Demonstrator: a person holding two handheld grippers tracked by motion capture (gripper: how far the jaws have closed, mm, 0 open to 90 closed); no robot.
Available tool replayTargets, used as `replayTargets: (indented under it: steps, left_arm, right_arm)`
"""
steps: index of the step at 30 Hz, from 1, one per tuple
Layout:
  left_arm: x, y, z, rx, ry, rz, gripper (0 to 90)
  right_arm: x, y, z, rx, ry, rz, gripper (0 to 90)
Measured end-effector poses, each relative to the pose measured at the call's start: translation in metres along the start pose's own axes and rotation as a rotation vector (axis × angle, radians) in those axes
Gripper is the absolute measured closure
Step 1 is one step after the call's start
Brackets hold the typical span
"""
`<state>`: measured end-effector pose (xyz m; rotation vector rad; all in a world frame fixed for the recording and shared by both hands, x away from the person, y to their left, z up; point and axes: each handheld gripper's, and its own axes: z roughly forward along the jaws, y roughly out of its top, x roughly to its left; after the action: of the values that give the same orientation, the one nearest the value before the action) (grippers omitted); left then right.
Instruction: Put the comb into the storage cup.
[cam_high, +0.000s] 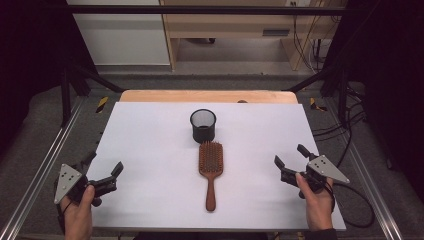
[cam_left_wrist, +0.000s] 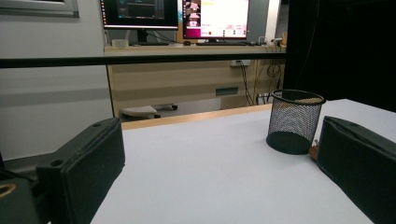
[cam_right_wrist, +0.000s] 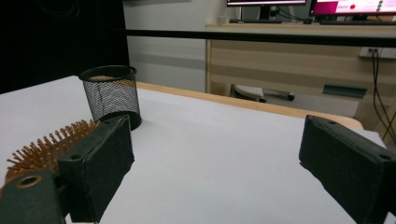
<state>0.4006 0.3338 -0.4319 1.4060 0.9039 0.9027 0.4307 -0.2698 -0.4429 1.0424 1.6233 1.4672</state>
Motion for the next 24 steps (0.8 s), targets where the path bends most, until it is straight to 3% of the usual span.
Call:
replayTargets:
  steps: [3,16,21,24]
  left_arm:
    - [0.0,-0.001,0.001,0.002,0.004,-0.009,1.3]
    - [0.0,-0.004,0.003,0.028,0.002,-0.016,1.4]
    - [-0.001,-0.004,0.005,0.03,0.001,-0.012,1.4]
    - [-0.002,-0.004,0.006,0.031,-0.001,-0.009,1.4]
  right_arm:
    - [0.001,-0.002,0.003,0.017,0.013,0.031,9.7]
    - [0.024,0.0,0.014,0.123,0.032,0.035,6.1]
    - [0.032,0.001,0.02,0.167,0.023,0.036,9.1]
    - [0.038,0.002,0.022,0.178,0.045,0.027,12.9]
